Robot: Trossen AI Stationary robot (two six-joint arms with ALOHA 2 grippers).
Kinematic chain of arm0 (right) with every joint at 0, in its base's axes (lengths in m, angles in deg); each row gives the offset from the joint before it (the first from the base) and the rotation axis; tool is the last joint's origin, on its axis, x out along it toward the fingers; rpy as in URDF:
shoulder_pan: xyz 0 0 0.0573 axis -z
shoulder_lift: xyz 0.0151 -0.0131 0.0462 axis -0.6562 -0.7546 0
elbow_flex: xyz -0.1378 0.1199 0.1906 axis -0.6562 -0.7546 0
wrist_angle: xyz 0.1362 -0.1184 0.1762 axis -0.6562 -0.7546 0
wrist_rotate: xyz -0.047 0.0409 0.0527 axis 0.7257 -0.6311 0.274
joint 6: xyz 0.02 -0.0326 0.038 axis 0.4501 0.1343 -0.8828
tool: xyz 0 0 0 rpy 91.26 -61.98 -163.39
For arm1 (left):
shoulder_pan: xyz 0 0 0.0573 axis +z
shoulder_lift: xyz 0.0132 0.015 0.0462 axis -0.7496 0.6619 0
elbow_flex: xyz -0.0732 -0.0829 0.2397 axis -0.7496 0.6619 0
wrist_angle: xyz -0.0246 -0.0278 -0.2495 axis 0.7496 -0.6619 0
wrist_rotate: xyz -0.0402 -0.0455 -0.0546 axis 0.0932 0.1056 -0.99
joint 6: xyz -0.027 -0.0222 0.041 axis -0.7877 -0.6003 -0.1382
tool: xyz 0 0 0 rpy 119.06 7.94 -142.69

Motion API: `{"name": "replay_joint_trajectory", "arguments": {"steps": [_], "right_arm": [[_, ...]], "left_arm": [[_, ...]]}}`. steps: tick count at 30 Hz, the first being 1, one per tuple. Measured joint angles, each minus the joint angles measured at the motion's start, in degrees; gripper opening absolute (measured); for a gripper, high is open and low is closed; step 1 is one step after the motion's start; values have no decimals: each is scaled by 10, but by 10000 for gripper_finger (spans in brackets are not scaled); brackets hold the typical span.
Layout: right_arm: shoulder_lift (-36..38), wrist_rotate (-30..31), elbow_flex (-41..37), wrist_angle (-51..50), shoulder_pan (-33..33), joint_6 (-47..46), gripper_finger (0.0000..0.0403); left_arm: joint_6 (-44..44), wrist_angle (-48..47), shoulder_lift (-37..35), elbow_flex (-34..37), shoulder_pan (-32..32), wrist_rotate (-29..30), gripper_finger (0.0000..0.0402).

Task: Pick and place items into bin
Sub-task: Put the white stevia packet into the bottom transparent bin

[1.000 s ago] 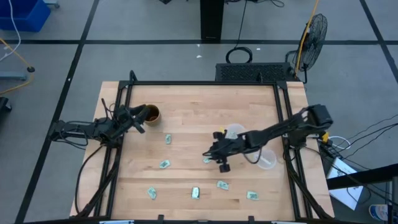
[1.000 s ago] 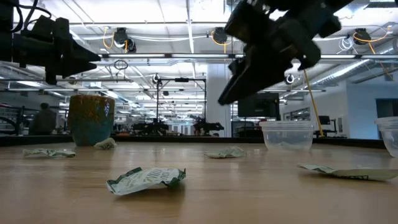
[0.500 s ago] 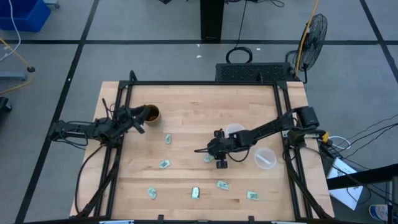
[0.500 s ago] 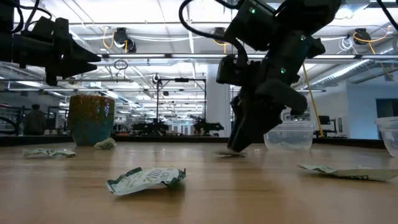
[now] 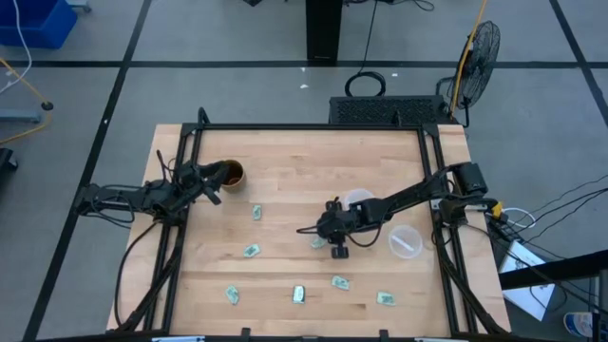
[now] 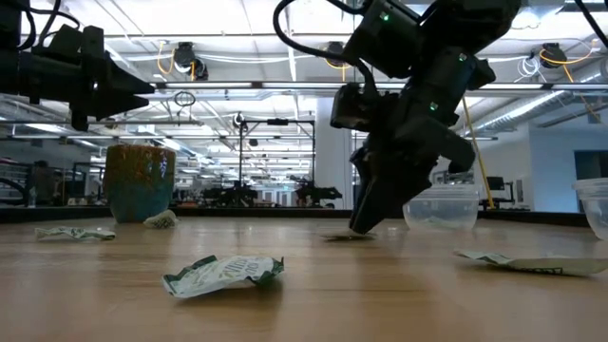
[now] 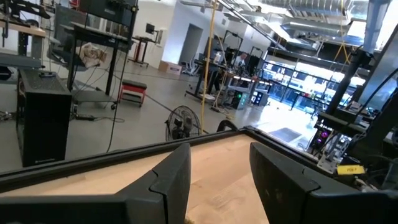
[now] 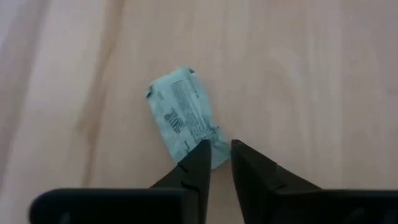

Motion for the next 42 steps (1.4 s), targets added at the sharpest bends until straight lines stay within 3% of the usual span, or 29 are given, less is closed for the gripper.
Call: {"name": "replay_joint_trajectory", "arguments": {"steps": [5,12,17,22,26,31,42], "right_arm": [[0,-5,0,1,0,23,5],[21,2,0,14,-3,34,1],[103,13,0,-53,-21,14,1],[201,36,-1,-165,-57,-80,1],[225,98,-22,-80,-77,-71,4],[173,68,-73,85,-70,-1,41],[32,54,-78,177,-42,37,152]], "left_arm": [[0,-12,0,0,0,0,170],[-2,-15,0,0,0,0,170],[-2,-17,0,0,0,0,170],[-10,-19,0,0,0,-14,170],[-12,-24,0,0,0,-18,170],[-21,-23,0,0,0,-18,170],[-24,-22,0,0,0,-9,170]]}}
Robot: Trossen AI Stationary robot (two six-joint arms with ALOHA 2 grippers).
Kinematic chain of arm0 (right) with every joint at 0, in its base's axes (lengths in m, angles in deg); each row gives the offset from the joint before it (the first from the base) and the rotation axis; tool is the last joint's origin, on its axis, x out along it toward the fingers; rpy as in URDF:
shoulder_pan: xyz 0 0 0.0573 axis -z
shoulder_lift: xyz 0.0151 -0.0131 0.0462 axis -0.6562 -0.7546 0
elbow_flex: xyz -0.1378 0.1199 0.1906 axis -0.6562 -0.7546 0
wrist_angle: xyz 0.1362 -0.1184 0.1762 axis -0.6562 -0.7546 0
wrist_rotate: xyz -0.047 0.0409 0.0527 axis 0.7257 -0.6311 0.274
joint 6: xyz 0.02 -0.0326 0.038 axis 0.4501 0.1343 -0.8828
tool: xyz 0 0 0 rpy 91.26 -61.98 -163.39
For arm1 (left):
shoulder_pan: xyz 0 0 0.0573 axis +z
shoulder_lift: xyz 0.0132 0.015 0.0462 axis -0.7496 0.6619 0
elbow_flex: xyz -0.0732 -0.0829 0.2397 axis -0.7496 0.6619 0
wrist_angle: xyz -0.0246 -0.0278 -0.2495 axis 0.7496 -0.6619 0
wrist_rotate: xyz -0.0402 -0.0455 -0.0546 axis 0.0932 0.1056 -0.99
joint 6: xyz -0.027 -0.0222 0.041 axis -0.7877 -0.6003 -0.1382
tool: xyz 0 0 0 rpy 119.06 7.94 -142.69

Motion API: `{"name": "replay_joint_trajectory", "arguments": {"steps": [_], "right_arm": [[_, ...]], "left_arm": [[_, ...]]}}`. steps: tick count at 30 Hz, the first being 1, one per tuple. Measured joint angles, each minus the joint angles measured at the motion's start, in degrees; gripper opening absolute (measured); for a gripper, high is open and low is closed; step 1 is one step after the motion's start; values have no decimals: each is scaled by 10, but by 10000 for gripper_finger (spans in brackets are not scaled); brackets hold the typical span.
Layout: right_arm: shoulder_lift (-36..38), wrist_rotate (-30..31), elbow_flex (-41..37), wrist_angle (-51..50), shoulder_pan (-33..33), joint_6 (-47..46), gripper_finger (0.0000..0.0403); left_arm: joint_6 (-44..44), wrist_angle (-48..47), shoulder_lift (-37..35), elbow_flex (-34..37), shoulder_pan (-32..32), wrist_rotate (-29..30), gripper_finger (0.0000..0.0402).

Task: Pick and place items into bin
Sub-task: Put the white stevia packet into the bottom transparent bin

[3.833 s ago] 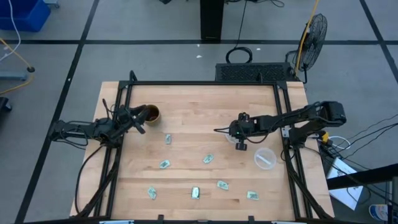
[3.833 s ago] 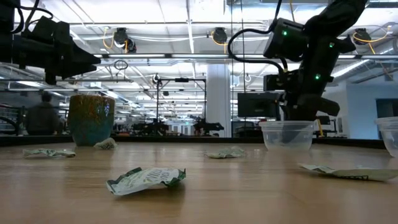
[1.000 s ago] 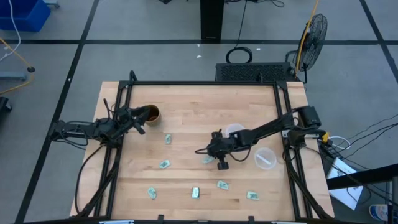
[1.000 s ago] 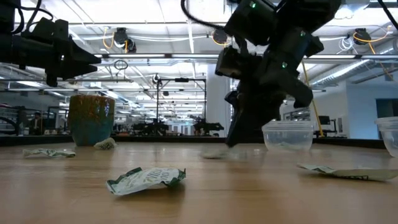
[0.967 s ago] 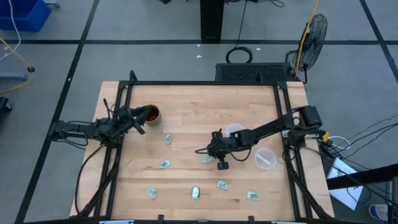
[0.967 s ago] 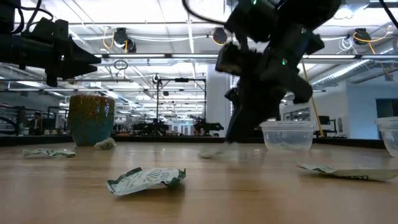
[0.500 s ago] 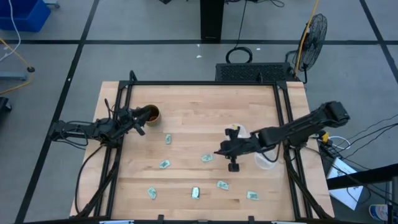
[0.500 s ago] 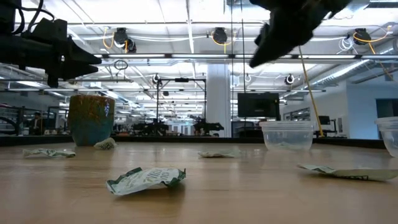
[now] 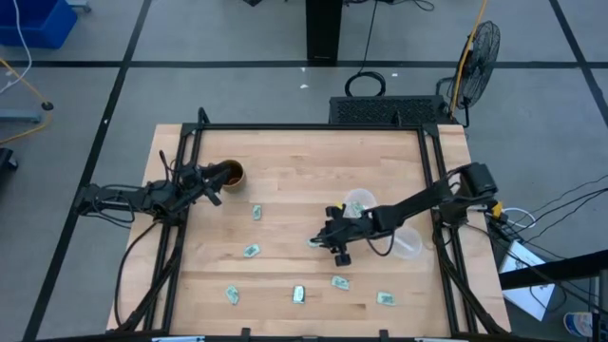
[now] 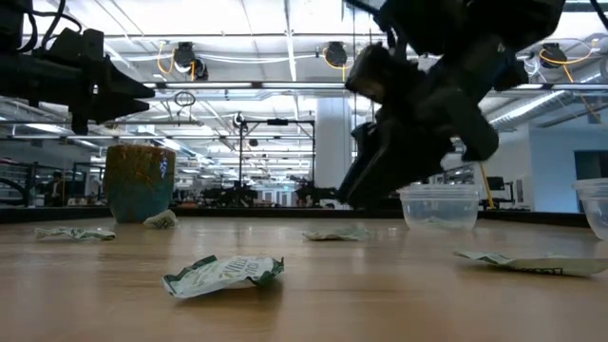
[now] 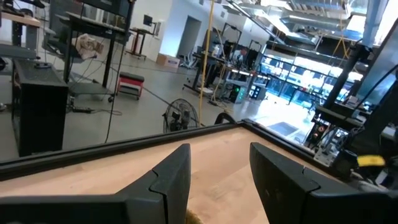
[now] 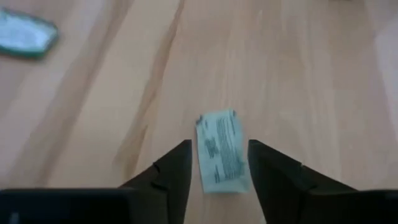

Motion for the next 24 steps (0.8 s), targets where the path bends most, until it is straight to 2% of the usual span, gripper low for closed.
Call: {"name": "replay_joint_trajectory", "arguments": {"steps": [8,24], "right_arm": [[-25,1,0,-10,14,-1,166],[-24,1,1,-36,30,-18,107]], "left_arm": [[0,-3,0,0,0,0,170],[-1,-3,0,0,0,-5,170]]}}
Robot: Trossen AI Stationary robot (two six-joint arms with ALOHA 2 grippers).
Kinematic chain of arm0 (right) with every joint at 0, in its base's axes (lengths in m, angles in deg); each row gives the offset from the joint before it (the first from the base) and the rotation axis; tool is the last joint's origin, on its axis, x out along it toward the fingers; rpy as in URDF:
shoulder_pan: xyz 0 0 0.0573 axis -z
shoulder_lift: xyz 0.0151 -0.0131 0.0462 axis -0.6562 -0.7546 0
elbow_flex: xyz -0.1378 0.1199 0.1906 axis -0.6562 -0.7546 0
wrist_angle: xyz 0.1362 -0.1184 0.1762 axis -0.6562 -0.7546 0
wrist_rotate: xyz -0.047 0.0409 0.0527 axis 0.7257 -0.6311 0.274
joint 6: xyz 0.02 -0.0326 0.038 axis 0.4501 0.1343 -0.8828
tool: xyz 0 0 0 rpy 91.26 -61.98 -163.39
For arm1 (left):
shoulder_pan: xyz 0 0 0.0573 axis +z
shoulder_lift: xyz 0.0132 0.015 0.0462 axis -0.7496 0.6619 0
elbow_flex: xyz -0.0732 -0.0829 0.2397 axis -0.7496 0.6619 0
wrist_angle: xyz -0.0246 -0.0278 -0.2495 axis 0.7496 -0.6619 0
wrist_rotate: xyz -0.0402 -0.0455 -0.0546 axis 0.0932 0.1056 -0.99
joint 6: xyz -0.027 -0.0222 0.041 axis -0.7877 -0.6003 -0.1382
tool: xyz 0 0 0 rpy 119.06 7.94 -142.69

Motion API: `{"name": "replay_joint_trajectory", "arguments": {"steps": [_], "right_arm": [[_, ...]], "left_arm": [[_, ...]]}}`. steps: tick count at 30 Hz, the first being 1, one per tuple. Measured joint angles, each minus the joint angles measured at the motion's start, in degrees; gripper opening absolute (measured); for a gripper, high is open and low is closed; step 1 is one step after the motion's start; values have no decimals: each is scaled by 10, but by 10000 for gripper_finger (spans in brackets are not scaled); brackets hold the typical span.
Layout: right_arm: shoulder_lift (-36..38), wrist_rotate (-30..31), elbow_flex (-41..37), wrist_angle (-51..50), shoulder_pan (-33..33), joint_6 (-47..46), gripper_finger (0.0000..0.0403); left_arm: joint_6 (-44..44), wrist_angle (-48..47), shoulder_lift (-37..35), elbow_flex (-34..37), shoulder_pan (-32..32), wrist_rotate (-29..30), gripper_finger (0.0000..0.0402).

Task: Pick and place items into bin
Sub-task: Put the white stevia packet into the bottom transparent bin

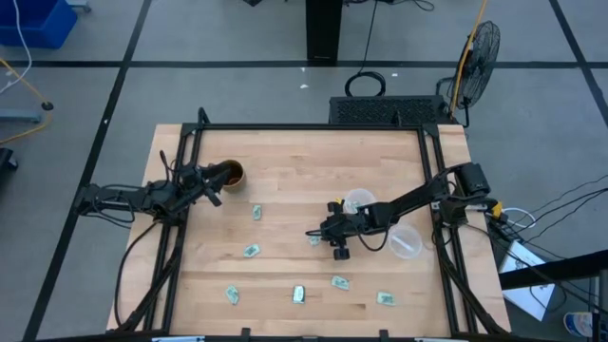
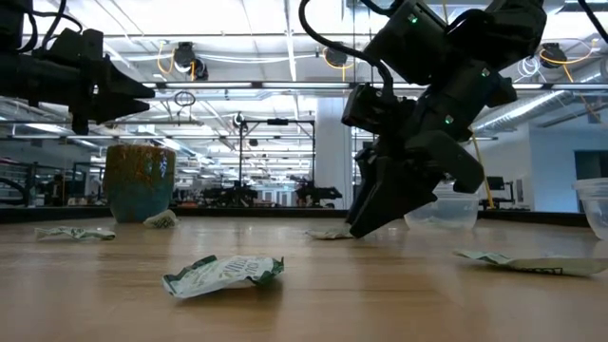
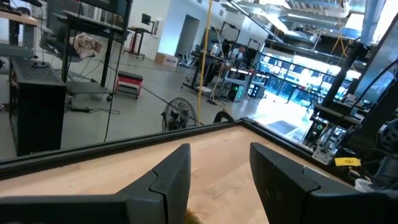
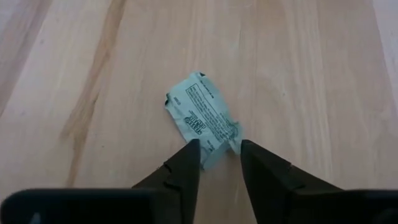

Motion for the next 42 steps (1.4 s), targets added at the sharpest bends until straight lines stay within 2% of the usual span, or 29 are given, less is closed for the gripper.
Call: {"name": "replay_joint_trajectory", "arguments": {"steps": [10,16,21,26,32,35,42], "right_arm": [[0,2,0,-3,0,-15,8],[12,3,-1,-2,-7,-14,2],[84,9,-1,-24,-33,-33,1],[194,49,0,-163,-79,-109,1],[298,46,0,-450,-135,-353,1],[327,32,0,-561,-164,-466,0],[350,-19,0,-685,-212,-629,0]], "left_arm": [[0,0,0,0,0,0,170],[0,0,0,0,0,0,170],[0,0,0,0,0,-1,170],[0,-1,0,0,0,-2,170],[-3,-2,0,0,0,-5,170],[-3,-3,0,0,0,-5,170],[-14,-3,0,0,0,-5,170]]}}
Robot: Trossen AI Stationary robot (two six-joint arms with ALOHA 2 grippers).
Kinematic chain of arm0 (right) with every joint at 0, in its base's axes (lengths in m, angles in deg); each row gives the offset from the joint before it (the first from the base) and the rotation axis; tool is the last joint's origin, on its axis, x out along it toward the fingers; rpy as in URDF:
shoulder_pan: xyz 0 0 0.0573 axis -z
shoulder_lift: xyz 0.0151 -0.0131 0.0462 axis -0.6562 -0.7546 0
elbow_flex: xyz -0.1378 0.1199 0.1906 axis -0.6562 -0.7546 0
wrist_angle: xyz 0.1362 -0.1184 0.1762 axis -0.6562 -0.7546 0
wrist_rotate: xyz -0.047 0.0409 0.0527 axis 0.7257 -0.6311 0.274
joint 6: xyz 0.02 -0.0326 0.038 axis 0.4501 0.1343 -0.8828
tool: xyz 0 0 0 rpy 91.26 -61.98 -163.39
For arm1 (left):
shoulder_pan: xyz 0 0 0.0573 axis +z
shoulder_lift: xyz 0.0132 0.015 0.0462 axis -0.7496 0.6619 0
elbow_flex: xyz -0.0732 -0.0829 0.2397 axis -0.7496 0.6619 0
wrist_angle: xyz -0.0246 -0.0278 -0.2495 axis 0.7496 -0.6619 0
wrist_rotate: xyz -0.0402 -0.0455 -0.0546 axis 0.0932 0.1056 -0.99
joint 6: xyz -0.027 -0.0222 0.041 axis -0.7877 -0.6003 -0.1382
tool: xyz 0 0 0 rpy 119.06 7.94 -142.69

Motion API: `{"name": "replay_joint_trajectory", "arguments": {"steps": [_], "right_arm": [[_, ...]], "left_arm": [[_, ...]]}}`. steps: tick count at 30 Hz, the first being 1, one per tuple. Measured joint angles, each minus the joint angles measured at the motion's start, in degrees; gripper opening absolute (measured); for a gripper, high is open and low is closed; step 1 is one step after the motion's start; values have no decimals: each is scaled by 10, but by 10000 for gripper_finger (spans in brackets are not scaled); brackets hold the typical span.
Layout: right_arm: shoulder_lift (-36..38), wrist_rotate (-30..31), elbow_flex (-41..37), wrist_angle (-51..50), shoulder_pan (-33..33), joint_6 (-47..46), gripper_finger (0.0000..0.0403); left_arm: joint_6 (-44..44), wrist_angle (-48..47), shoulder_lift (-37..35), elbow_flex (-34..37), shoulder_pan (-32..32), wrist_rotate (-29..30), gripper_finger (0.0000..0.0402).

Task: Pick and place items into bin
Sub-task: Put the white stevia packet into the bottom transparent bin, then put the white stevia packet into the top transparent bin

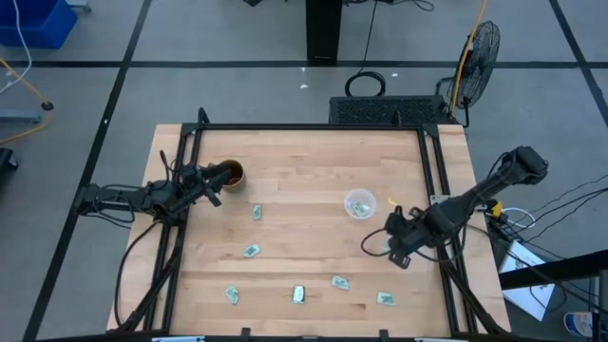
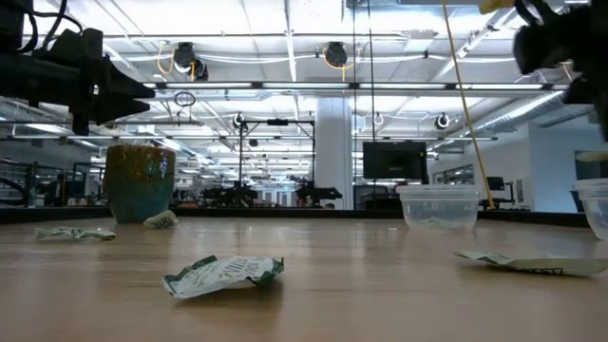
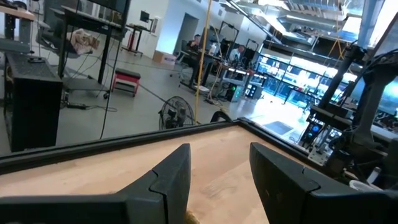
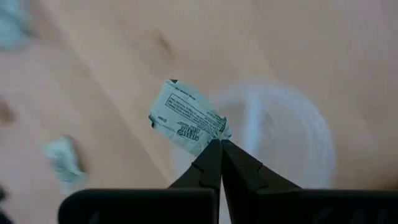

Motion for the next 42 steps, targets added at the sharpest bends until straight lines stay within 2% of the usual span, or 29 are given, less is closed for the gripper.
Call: {"name": "replay_joint_trajectory", "arguments": {"steps": [4,13,25,31,36,39,42], "right_arm": [[-2,-40,-13,-46,-10,-76,0],[-2,-42,-97,17,-11,-75,14],[-2,-42,-103,27,-11,-39,79],[16,-40,-103,51,-11,-27,72],[53,-40,-103,74,-6,-64,59],[80,-35,-103,102,1,-76,57],[109,-2,-103,152,9,-46,57]], "left_arm": [[0,0,0,0,0,0,170],[-1,-1,0,0,0,0,170],[-2,-1,0,0,0,3,170],[-1,0,0,0,0,5,170],[-3,1,0,0,0,4,170],[-13,0,0,0,0,-22,170],[-21,-1,4,0,0,-47,170]]}}
